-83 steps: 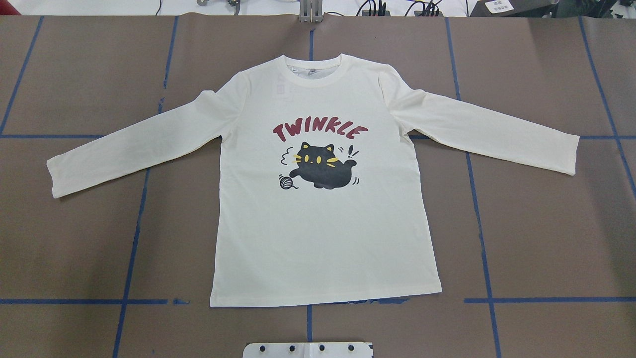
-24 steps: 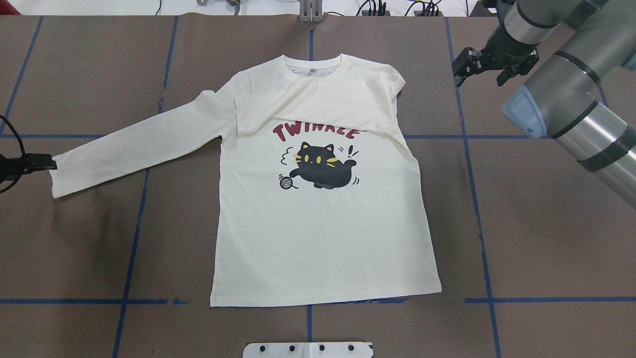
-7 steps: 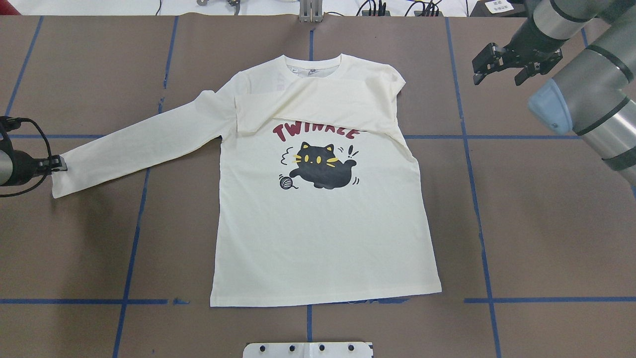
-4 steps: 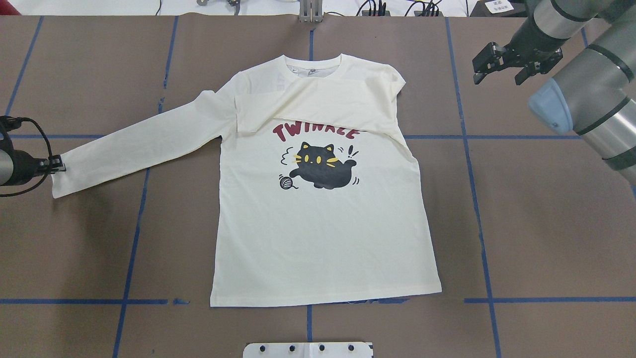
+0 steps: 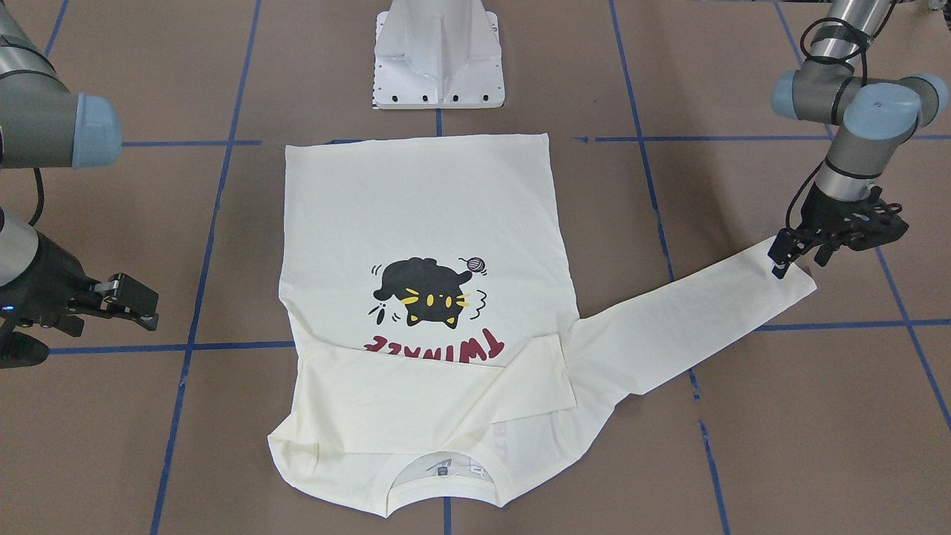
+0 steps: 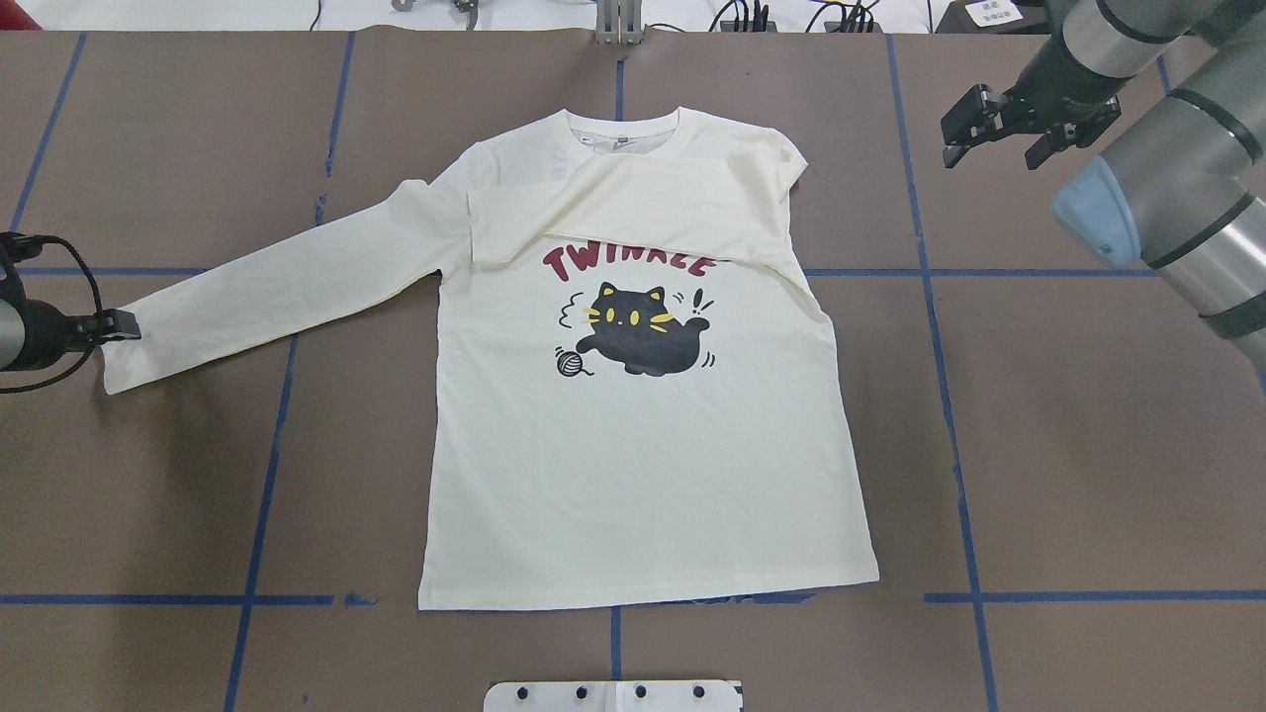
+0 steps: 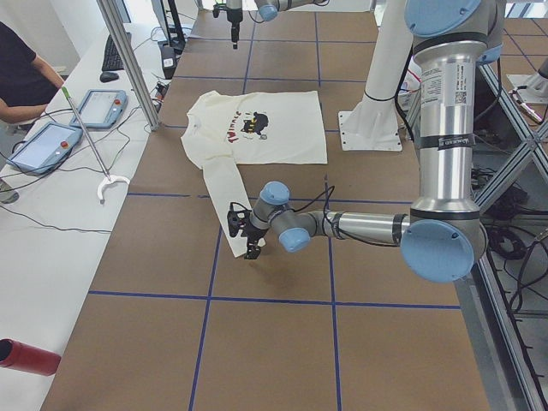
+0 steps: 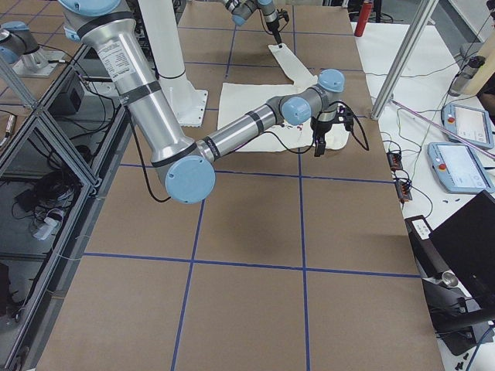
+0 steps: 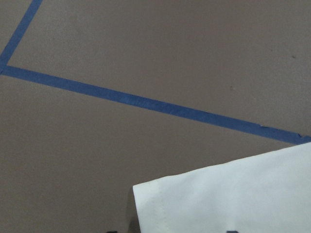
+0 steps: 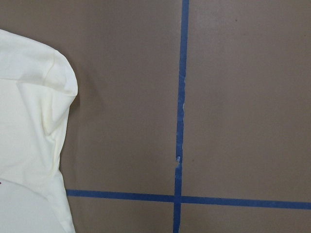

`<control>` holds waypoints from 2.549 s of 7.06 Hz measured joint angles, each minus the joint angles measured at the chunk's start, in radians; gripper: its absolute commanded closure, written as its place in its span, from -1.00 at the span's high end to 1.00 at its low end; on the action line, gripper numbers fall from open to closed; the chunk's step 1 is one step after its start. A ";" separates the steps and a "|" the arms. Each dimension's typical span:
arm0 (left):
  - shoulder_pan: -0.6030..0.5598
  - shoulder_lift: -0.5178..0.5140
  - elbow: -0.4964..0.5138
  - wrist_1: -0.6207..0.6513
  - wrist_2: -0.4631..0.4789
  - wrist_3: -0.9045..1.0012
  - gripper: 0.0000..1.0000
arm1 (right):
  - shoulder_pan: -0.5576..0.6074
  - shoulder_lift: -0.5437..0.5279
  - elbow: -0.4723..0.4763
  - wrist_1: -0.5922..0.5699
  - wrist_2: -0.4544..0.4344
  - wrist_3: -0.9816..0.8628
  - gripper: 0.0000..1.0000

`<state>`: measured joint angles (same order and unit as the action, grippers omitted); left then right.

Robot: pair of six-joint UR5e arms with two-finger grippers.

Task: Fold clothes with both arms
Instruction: 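Grasp the cuff of the other sleeve with the left gripper, then carry the sleeve with the left gripper across the shirt toward the collar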

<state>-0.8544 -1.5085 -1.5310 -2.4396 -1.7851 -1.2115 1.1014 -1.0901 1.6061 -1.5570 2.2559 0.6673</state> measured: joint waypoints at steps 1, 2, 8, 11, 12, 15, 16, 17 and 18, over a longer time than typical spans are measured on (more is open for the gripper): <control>0.000 0.000 0.007 -0.001 0.002 0.000 0.98 | 0.000 0.000 0.000 0.000 0.000 0.000 1.00; 0.001 -0.001 0.015 -0.003 0.003 0.001 0.94 | 0.000 0.001 0.000 0.000 0.001 0.000 1.00; 0.001 -0.005 0.018 -0.006 0.002 -0.012 -0.55 | 0.006 -0.001 0.001 0.000 0.004 0.000 1.00; 0.002 -0.004 0.007 -0.010 -0.005 -0.015 -1.00 | 0.010 -0.001 0.000 0.000 0.007 0.000 1.00; 0.002 -0.004 -0.007 -0.008 -0.006 -0.015 -1.00 | 0.011 -0.001 0.000 0.000 0.007 0.000 1.00; 0.000 -0.038 -0.164 0.158 -0.055 -0.005 -1.00 | 0.023 -0.028 0.017 0.001 0.019 0.000 1.00; -0.001 -0.110 -0.224 0.298 -0.061 -0.002 -1.00 | 0.031 -0.065 0.042 0.003 0.019 0.000 1.00; -0.002 -0.229 -0.263 0.465 -0.063 0.000 -1.00 | 0.042 -0.114 0.068 0.006 0.017 -0.002 1.00; -0.001 -0.375 -0.280 0.622 -0.066 0.000 -1.00 | 0.058 -0.166 0.087 0.010 0.011 -0.017 1.00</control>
<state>-0.8558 -1.8835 -1.8112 -1.8175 -1.8510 -1.2111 1.1589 -1.2563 1.6930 -1.5465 2.2667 0.6506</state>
